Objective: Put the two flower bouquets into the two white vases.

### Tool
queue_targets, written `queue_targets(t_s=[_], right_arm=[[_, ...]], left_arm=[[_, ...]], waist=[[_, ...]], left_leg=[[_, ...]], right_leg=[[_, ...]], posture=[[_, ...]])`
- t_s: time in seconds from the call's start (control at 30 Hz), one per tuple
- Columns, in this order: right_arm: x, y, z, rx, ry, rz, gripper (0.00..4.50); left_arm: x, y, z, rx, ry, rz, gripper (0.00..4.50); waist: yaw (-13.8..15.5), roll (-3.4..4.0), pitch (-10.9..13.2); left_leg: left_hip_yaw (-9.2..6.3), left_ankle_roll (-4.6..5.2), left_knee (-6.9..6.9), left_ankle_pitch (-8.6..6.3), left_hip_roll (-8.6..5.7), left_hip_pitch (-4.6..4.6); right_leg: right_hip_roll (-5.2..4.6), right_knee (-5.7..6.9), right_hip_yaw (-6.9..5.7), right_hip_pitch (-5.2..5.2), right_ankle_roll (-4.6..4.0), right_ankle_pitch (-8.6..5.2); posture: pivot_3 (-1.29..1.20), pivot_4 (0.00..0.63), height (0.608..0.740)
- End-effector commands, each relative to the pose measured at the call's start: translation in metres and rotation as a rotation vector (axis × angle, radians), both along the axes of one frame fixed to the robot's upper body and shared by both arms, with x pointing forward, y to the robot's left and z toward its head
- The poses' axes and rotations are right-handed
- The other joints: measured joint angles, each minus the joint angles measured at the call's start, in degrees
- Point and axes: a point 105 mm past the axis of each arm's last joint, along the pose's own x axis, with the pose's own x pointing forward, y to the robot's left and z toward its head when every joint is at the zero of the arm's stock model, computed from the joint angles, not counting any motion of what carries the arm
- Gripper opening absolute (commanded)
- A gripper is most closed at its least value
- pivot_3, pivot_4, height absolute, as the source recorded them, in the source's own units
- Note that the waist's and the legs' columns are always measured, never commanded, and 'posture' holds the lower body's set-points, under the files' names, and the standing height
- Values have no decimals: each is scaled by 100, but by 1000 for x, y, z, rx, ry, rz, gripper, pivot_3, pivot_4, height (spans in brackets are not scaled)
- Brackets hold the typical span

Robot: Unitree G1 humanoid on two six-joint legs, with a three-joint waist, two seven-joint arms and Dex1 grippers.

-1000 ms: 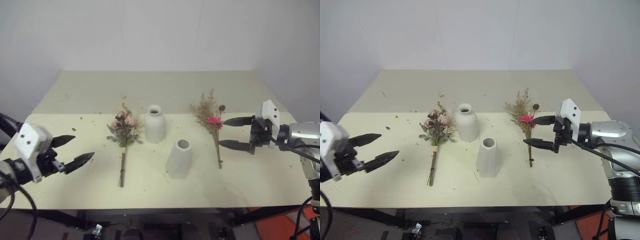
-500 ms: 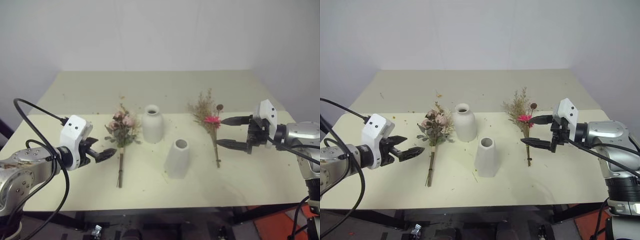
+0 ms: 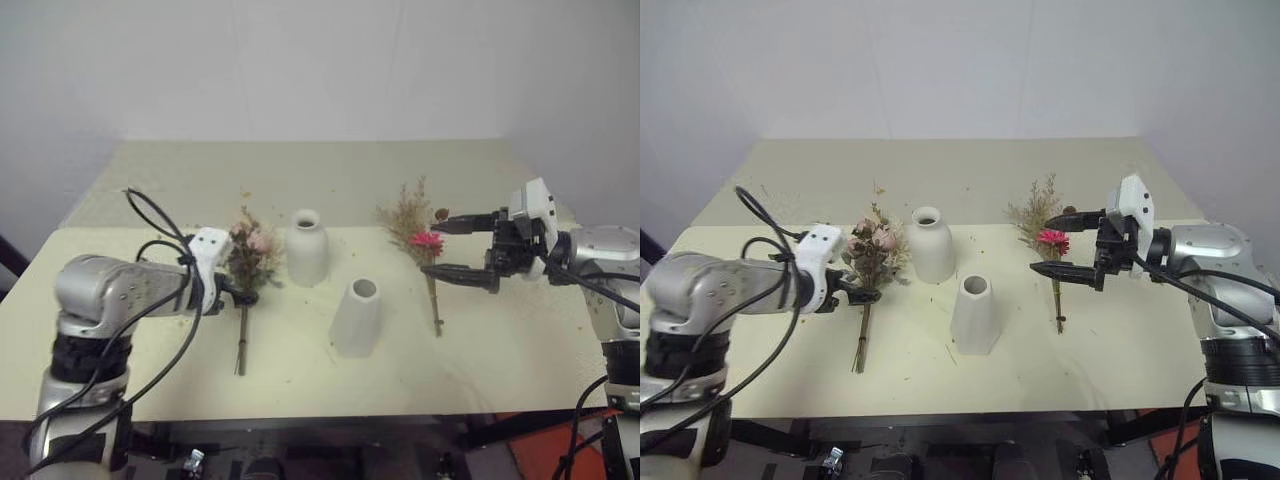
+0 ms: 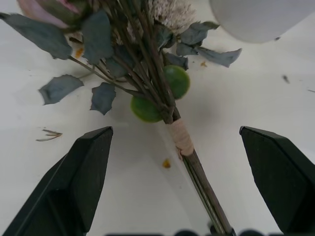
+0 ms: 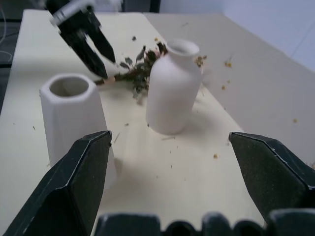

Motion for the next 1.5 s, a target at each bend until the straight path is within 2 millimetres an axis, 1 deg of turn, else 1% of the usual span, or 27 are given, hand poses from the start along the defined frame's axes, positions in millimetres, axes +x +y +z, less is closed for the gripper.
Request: queue_targets(t_s=[0.03,0.07,0.17,0.23,0.3,0.4,0.43,0.47,0.53,0.57,0.6,0.67,0.73,0.8,0.83,0.9,1.0,1.07,1.17,1.27,1.33,1.4,1.5], right_arm=[[-3,3,15,21,-63,36,4460],[-4,4,15,23,-64,42,4460],[-5,6,16,29,-66,52,4500],[-4,7,15,31,-67,53,4500],[-4,7,16,34,-69,52,4500],[-5,7,17,37,-73,50,4500],[-5,7,17,39,-74,48,4500],[-5,6,16,41,-75,47,4500],[-4,7,16,48,-75,43,4500],[-4,7,16,52,-74,41,4500],[-4,7,15,55,-73,40,4500],[-4,8,14,57,-72,39,4500],[-3,8,13,67,-74,29,4500],[-1,9,13,81,-79,20,4500],[0,10,13,86,-81,18,4500],[1,12,13,94,-86,13,4500],[3,15,15,117,-105,0,4500],[4,16,16,139,-118,-12,4500],[2,17,15,159,-125,-26,4500],[-1,16,14,172,-128,-44,4500],[-3,16,13,177,-131,-55,4500],[-6,15,13,182,-135,-64,4500],[-9,12,13,187,-138,-82,4500]], left_arm=[[9,3,-5,42,24,56,4500],[10,2,-8,45,34,65,4500],[17,-3,-13,55,51,91,3886],[21,-4,-12,58,46,108,3296],[23,-3,-9,60,40,125,2582],[26,8,-6,85,26,164,1565],[27,14,-4,89,12,186,1287],[29,19,0,98,-10,206,910],[38,33,16,103,-113,267,255],[41,39,25,109,-172,282,106],[45,44,37,104,-248,296,107],[50,49,54,102,-358,298,107],[54,49,83,60,-509,270,107],[55,38,127,-56,-758,173,107],[52,31,144,-125,-845,120,107],[45,21,169,-226,-978,21,107],[39,3,200,-368,-1118,-109,107],[37,-10,214,-450,-1181,-183,107],[33,-28,230,-559,-1248,-275,107],[32,-44,244,-670,-1265,-345,107],[36,-54,246,-687,-1263,-377,107],[42,-63,244,-700,-1248,-393,107],[50,-75,234,-709,-1209,-414,107]], waist=[[2,0,0],[3,0,0],[25,0,0],[45,0,0],[55,0,0],[50,0,0],[50,0,0],[50,0,0],[48,0,0],[44,0,0],[43,0,0],[50,0,0],[73,0,0],[108,0,0],[120,-1,1],[135,-1,1],[166,-1,1],[175,-1,0],[161,-1,0],[147,-1,0],[130,-1,1],[114,-1,1],[104,-1,1]], left_leg=[[0,0,0,0,0,0],[0,0,0,0,-1,0],[-1,-1,0,1,-3,-2],[-1,-4,0,2,-4,-1],[-1,-7,0,4,-4,0],[-1,-8,0,4,-4,-1],[-1,-8,0,4,-3,-1],[-1,-8,-1,4,-3,-1],[-1,-10,0,6,-3,-2],[-1,-11,0,6,-3,-2],[-1,-12,-1,7,-2,-2],[-1,-12,-1,7,-2,-4],[-1,-13,-1,7,-4,-5],[-1,-14,-1,8,-4,-11],[-1,-17,0,9,-3,-15],[-1,-21,0,12,-4,-24],[-1,-21,2,12,-5,-28],[-1,-21,6,12,-6,-28],[-1,-21,7,12,-6,-31],[-1,-20,7,12,-5,-37],[-2,-19,7,12,-6,-44],[0,-19,8,12,-7,-46],[0,-19,7,12,-6,-42]], right_leg=[[0,0,0,1,0,0],[-1,0,0,1,0,0],[-2,1,0,-1,-5,3],[-2,1,0,1,-3,4],[-2,1,0,1,1,2],[-2,0,0,-1,1,2],[-2,0,0,-1,1,2],[-2,1,0,-1,1,2],[-2,1,0,-2,1,2],[-2,1,0,-3,2,3],[-2,1,0,-3,2,3],[-2,0,0,-4,-1,5],[-4,-2,0,-4,-8,9],[-5,-6,-1,-6,-10,12],[-5,-7,-2,-9,-12,15],[-7,-9,-4,-14,-32,29],[-9,-16,-5,-12,-30,32],[-9,-19,-6,-8,-25,33],[-9,-28,-5,-7,-18,36],[-8,-38,-6,-9,-17,43],[-8,-51,-6,-9,-13,50],[-9,-61,-4,-8,-7,53],[-8,-59,-3,-7,-6,53]], posture=[[0,150,740],[0,150,740],[0,150,740],[0,150,740],[0,150,740],[0,150,740],[0,150,740],[0,150,740],[0,150,740],[0,150,740],[0,150,740],[0,150,740],[0,150,740],[0,150,740],[0,150,740],[0,150,740],[0,150,740],[0,150,740],[0,150,740],[0,150,740],[0,150,740],[0,150,740],[0,150,740]])
